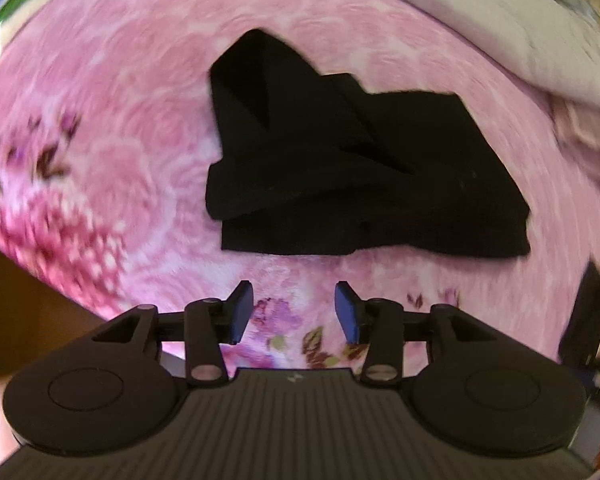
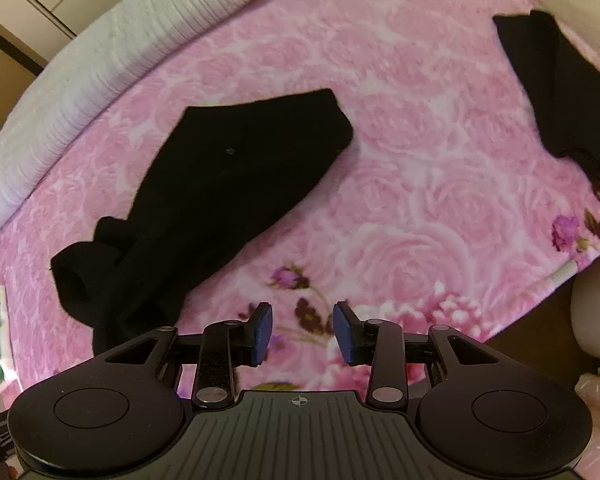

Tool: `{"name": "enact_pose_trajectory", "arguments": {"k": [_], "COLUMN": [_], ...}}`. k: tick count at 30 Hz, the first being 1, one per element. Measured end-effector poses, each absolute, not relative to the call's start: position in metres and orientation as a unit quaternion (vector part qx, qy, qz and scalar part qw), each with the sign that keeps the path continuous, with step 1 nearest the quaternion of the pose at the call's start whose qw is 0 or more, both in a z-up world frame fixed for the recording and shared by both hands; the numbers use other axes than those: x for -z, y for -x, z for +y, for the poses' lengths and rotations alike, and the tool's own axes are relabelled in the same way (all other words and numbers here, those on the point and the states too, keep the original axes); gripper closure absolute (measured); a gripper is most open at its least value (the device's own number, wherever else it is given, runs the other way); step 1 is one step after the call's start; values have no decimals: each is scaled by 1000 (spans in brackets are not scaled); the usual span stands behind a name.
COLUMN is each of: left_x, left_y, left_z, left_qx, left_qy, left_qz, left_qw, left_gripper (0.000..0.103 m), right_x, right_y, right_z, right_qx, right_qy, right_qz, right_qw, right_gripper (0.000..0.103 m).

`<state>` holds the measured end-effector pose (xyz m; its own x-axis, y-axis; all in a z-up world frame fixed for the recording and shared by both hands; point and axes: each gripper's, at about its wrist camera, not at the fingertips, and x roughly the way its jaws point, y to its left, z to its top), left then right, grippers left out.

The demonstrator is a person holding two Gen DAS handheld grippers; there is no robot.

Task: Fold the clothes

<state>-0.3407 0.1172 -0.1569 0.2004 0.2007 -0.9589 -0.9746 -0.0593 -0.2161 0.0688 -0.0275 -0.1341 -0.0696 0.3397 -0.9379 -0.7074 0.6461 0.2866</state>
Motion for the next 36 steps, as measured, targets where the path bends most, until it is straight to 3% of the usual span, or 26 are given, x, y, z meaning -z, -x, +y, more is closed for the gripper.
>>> {"name": "enact_pose_trajectory", "arguments": {"k": [12,30,36], "left_x": [213,298,325], "left_y": [339,359,346], "left_z": [138,172,179], "left_qx": [-602,-658,-646], "left_qy": [637,703,716], "left_qz": [226,19,10], "left_qw": [425,269,264], "left_gripper": [58,58,58], "right_x": [187,301,332], "right_y": [-185,-278,-280], "right_z": [36,124,146], "right_qx": [-394,-367,-367], "right_qy": [160,19,5], "right_qz": [617,670,677], "right_qw": [662,645,638], "right_gripper": [48,46,42]}}
